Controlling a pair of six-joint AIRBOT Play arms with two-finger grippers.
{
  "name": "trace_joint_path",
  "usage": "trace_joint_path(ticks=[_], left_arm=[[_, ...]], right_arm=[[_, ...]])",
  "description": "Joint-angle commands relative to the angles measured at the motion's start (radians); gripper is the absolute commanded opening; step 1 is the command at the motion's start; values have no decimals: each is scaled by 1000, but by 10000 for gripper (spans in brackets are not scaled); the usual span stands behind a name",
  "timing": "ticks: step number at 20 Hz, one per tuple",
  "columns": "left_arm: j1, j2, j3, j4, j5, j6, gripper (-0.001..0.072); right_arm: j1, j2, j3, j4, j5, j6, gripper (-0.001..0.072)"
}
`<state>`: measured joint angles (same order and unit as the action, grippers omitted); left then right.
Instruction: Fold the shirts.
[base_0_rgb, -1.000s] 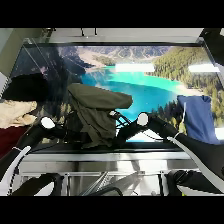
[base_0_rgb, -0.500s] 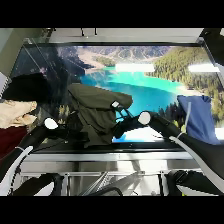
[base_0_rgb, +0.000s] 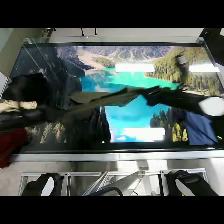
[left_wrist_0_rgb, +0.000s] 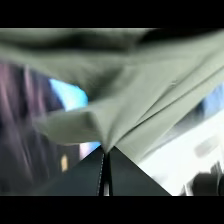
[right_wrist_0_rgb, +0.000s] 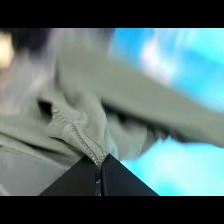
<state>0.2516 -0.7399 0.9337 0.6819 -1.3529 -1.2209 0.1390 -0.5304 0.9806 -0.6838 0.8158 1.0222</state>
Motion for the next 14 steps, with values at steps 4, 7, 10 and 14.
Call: trace_joint_path(ticks=[4,7,10,14], left_arm=[[106,134,501,-524,60,64,12],[106,71,760,-524,49,46,12],[106,-30,879,-524,-11,-12,12],[63,-191,866,-452,-110,-10,12]], right_arm=[[-68,146,211,696,80,-450,23],[-69,97,340,711,151,-462,23],[-69,17,349,692,213,-447,23],[-48,-172,349,621,241,-447,23]])
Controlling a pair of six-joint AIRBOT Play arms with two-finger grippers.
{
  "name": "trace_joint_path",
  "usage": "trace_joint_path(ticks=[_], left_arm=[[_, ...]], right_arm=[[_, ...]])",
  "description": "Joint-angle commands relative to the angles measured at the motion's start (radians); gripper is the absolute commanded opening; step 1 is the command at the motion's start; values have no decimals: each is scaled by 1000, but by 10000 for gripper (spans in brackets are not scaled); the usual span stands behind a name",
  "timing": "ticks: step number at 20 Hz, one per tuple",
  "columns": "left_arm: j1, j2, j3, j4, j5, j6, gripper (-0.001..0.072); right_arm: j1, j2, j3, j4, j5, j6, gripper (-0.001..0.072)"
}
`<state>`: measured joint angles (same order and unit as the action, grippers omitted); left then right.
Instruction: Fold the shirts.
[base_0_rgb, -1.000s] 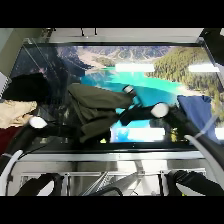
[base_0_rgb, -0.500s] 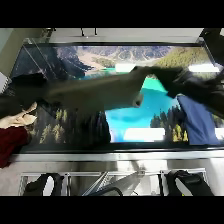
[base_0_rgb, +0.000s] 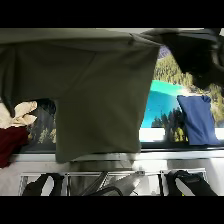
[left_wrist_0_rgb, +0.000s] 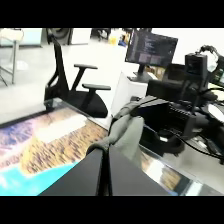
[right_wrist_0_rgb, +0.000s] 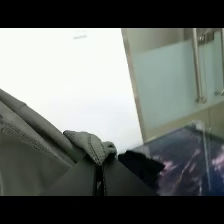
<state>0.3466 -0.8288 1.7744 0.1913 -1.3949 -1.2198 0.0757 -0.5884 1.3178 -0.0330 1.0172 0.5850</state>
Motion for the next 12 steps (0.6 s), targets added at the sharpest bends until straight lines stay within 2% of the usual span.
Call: trace_joint_path(ticks=[1,3,4,7,10,12], left_arm=[[-84,-138,-9,74,-65,-7,13],[-228,-223,-102,203,-27,33,13],[-305,-273,-148,301,36,45,13],[-435,-466,-188,525,234,51,13],[-452,-729,-45,523,246,60,13],[-458,-897,89,523,205,60,13]], right_arm=[[37,-169,12,-45,39,-10,23],[109,-298,12,-93,15,-26,23],[145,-355,12,-130,-20,-41,23],[197,-518,12,-251,-280,-63,23],[196,-650,13,-260,-539,-86,23],[196,-713,14,-260,-639,-89,23]])
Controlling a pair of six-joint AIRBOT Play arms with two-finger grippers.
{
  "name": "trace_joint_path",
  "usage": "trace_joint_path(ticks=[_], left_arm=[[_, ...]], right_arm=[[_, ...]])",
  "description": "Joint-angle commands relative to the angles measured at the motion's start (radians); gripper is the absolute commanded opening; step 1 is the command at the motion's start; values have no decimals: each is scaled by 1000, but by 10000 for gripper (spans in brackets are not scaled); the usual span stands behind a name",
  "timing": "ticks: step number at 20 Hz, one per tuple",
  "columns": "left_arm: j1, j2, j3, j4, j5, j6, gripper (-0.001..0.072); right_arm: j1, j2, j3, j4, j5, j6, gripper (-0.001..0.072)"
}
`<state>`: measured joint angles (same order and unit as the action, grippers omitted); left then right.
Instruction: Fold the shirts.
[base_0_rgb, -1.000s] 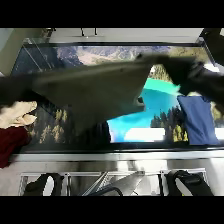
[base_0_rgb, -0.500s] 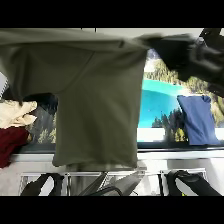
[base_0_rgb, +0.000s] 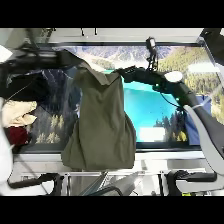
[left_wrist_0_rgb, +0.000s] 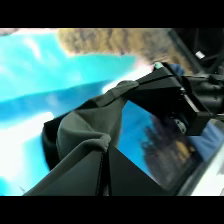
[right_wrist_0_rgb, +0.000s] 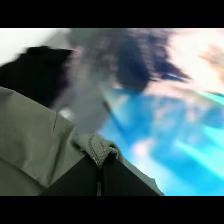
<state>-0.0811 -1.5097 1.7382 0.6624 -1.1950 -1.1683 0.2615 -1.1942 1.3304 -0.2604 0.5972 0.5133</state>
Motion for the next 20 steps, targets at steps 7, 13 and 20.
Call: trace_joint_path(ticks=[7,13,20], left_arm=[[43,-413,304,55,-201,-31,698],[225,-351,184,108,-515,-196,697],[293,-45,-543,412,-381,-135,697]], right_arm=[[-42,-143,1,-137,-188,-26,385],[-280,-90,0,-396,447,379,386],[-308,-90,-149,-555,697,395,386]])
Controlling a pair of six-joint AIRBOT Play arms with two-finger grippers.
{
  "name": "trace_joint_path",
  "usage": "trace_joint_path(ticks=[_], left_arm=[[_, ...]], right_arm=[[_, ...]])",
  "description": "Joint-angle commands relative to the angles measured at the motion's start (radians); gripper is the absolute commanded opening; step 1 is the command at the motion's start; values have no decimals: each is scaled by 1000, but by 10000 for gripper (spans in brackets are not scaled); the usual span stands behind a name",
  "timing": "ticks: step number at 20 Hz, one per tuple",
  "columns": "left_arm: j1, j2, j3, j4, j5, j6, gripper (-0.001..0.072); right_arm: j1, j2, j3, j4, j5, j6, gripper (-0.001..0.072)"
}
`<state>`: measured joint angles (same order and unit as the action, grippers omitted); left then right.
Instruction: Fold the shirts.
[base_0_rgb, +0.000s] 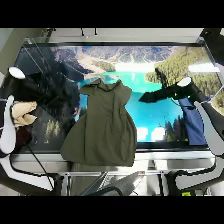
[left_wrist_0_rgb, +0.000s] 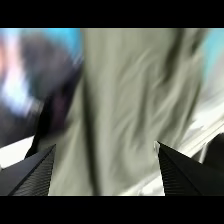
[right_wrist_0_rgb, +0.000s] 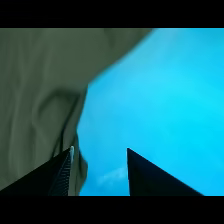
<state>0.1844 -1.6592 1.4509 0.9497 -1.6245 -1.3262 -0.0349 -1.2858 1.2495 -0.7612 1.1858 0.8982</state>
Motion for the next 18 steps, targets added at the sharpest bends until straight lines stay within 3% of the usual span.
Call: trace_joint_path(ticks=[1,9,11,14,17,18], left_arm=[[37,132,-327,129,62,39,697],[40,188,-584,130,241,89,696],[31,172,-602,129,251,100,637],[-39,120,-601,128,237,108,627],[-127,76,-561,132,237,137,50],[-142,66,-525,132,237,138,14]], right_arm=[[-12,1,-97,-50,109,6,386],[-11,2,-180,5,114,-39,385],[-11,2,-180,5,113,-39,385],[-11,2,-180,5,101,-39,385],[-11,1,-180,5,97,-39,386],[-11,2,-180,5,98,-38,385]])
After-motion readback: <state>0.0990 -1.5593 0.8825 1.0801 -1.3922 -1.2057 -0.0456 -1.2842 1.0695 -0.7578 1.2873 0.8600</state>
